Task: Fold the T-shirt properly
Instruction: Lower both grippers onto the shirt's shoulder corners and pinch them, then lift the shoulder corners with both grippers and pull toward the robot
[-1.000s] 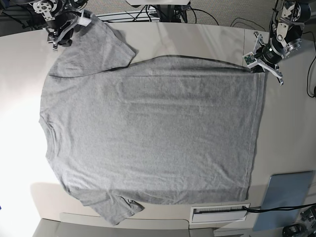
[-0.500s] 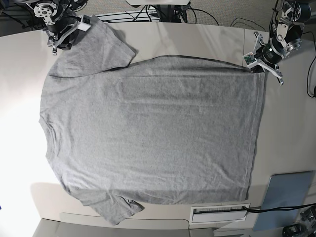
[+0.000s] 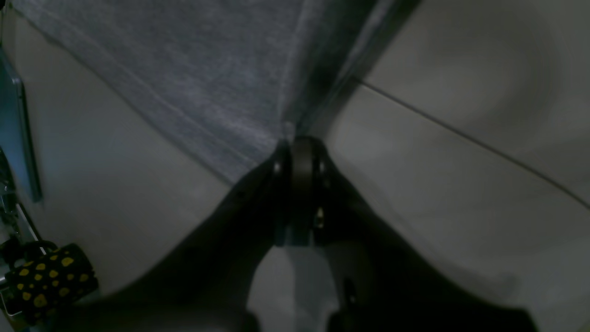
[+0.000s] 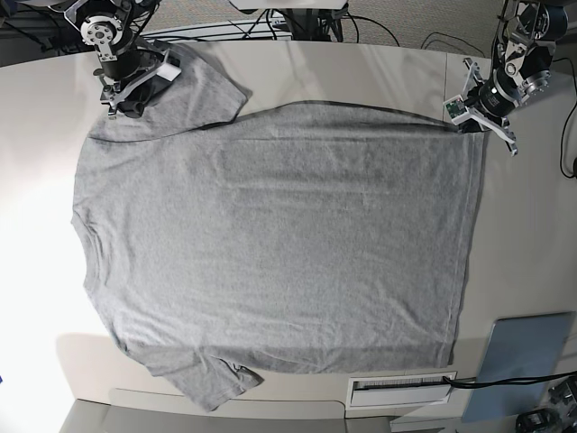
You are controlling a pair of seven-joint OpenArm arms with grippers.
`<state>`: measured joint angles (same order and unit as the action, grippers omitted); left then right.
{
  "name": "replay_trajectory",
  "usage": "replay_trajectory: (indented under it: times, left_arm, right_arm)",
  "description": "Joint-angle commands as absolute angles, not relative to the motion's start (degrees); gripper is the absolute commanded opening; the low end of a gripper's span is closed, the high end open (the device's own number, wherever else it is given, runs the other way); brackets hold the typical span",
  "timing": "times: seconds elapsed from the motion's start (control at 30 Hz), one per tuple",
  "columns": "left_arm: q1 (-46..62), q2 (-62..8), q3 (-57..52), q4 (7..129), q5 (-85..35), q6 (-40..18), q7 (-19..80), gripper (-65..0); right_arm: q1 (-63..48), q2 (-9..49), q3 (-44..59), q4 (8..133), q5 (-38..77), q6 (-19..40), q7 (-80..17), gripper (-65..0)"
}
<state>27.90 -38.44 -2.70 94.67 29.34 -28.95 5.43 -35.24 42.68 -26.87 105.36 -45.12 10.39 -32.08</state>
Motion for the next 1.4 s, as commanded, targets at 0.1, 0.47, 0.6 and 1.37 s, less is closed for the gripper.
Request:
replay_trajectory:
  times: [0.1, 0.47, 0.6, 1.37]
  left_arm:
    - [28.9, -38.9, -2.4, 93.6, 30.9, -32.1, 9.0, -65.0]
    - [29.1, -39.0, -2.4, 93.7, 30.8, -33.8, 9.0, -65.0]
    - [31.2, -39.7, -2.9, 95.9, 28.0, -28.8, 9.2, -65.0]
    - [51.5, -41.0, -13.4, 110.9, 17.7, -29.9, 17.2, -65.0]
  right_arm:
    - [-35.9, 42.8, -27.7, 104.8, -40.4, 14.0, -30.9, -43.8]
    - [-35.5, 42.6, -27.7, 105.5, -39.2, 10.8, -37.3, -65.0]
    - [-39.4, 44.9, -27.7, 110.5, -42.1, 4.9, -40.3, -65.0]
    - [-65.3, 48.9, -27.7, 118.8, -51.1, -6.9, -48.0, -65.0]
